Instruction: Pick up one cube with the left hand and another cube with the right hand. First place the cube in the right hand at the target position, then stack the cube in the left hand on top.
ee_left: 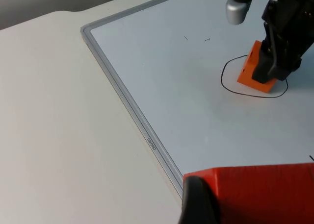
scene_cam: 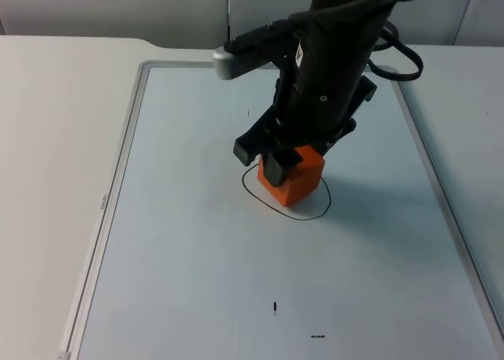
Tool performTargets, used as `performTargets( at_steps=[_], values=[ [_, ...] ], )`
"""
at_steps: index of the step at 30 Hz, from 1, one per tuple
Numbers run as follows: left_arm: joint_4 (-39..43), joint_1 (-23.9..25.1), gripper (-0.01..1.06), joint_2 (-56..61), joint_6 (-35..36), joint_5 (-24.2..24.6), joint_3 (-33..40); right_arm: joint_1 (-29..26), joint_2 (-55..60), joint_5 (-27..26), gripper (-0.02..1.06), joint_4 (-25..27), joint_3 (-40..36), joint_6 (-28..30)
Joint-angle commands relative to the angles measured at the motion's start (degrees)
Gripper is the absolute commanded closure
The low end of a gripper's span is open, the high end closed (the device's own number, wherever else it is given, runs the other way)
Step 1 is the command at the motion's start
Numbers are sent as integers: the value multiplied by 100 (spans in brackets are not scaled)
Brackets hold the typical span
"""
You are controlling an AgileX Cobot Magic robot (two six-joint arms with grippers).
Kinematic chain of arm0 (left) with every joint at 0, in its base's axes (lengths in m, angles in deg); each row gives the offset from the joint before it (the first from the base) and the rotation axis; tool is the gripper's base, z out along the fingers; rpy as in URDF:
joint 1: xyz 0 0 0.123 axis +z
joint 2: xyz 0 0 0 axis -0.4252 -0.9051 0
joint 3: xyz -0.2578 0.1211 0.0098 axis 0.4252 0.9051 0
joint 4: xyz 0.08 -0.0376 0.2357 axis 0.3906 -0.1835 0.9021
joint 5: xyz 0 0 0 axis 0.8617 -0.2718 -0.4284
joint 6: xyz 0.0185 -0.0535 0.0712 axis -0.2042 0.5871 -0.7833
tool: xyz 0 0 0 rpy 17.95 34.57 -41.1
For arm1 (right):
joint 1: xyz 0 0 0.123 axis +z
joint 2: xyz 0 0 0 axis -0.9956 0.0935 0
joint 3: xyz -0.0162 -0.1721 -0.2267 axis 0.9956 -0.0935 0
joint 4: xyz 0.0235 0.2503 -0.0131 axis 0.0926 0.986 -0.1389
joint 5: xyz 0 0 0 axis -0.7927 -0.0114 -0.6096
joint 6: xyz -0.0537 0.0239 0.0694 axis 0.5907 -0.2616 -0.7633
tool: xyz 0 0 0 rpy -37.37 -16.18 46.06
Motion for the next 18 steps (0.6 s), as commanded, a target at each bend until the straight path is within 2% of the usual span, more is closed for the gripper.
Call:
performTargets(
  at_steps=[1,12,18],
  values=[
    [-21,-40,86,44,36,-64,9,-19,115,-80,105,-16,50,5],
    [-21,-40,86,44,36,-64,9,-19,204,-18,105,-35,50,-5],
    [-21,-40,86,44,36,-64,9,-19,219,83,105,-270,50,-152]
  ],
)
